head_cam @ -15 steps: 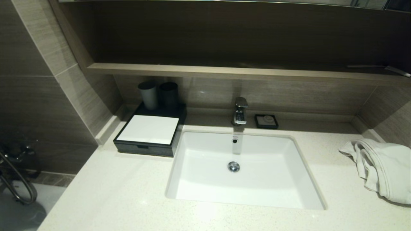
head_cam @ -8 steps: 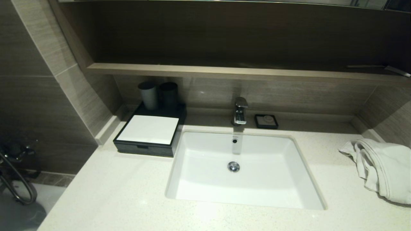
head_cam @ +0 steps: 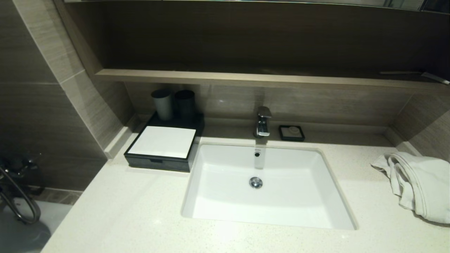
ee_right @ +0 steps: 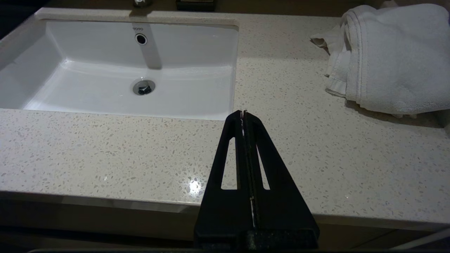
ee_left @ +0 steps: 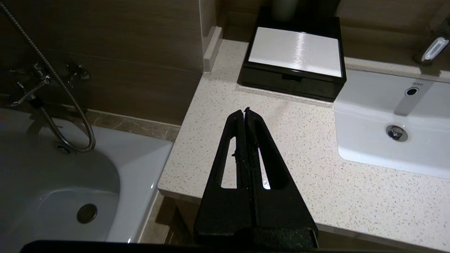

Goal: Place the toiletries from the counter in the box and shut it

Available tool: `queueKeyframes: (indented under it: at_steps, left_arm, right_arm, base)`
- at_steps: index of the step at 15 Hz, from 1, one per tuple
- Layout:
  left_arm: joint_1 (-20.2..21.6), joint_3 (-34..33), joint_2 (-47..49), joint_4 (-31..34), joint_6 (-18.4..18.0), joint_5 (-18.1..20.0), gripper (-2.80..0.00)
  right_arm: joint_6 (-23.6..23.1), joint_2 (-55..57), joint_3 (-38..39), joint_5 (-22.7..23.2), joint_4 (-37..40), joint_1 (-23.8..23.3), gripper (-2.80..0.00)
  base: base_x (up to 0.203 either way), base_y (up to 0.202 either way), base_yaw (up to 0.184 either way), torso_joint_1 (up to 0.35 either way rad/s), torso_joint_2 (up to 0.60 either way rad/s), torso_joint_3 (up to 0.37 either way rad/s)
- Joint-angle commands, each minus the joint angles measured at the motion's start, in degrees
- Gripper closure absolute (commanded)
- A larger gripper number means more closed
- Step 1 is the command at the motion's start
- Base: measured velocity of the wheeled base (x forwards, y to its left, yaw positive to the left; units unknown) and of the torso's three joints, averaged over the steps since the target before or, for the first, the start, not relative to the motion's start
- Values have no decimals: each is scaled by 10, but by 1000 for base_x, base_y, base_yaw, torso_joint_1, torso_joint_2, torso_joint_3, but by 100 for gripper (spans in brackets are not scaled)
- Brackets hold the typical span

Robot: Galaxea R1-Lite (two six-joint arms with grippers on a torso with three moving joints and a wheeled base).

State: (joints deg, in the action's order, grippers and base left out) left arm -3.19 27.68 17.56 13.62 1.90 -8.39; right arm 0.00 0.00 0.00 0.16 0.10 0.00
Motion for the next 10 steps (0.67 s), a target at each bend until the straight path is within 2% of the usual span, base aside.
queueKeyframes:
  at_steps: [1,2,4,7,10]
  left_arm:
    - [27,-19,-12,-2,-1,23,0]
    - [32,-28,-31,-2,-6,47,0]
    - [37,-71,-83,-12,-39,82,0]
    - [34,-137,-126,-92,-63,92,0]
    - [34,-193,-151,-135,-87,93,0]
  right_arm:
    - [0,0,0,0,0,0,0]
    - [0,1,0,0,0,0,0]
    - [0,1,0,0,0,0,0]
    - [0,1,0,0,0,0,0]
    - [0,0,0,0,0,0,0]
  base:
    - [0,0,0,0,0,0]
    - [0,0,0,0,0,0]
    - [0,0,0,0,0,0]
    - [0,0,0,0,0,0]
    - [0,0,0,0,0,0]
